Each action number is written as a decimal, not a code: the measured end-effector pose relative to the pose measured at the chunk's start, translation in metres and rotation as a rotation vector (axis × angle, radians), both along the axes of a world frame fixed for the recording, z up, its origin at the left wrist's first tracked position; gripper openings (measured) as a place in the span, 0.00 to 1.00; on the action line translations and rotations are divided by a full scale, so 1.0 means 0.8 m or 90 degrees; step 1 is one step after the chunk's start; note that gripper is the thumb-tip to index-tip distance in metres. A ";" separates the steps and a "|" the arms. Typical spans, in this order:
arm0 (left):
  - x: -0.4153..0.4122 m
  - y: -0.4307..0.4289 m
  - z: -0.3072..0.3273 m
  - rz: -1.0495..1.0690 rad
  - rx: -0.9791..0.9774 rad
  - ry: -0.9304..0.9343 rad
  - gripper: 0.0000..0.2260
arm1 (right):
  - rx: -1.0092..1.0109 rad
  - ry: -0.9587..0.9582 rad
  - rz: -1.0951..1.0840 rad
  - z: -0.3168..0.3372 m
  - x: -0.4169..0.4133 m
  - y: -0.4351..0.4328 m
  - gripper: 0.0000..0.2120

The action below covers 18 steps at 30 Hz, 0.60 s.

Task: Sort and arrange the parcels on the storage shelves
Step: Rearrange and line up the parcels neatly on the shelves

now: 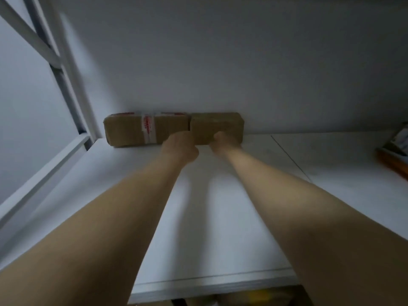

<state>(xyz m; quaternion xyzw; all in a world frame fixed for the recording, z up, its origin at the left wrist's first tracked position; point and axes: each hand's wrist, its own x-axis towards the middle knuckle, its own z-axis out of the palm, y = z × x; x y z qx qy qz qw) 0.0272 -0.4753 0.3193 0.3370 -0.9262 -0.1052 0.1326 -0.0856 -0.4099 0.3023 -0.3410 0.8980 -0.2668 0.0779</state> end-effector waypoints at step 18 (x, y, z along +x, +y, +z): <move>-0.130 -0.093 -0.039 -0.003 0.091 0.047 0.31 | -0.222 -0.091 -0.332 -0.045 -0.105 -0.077 0.36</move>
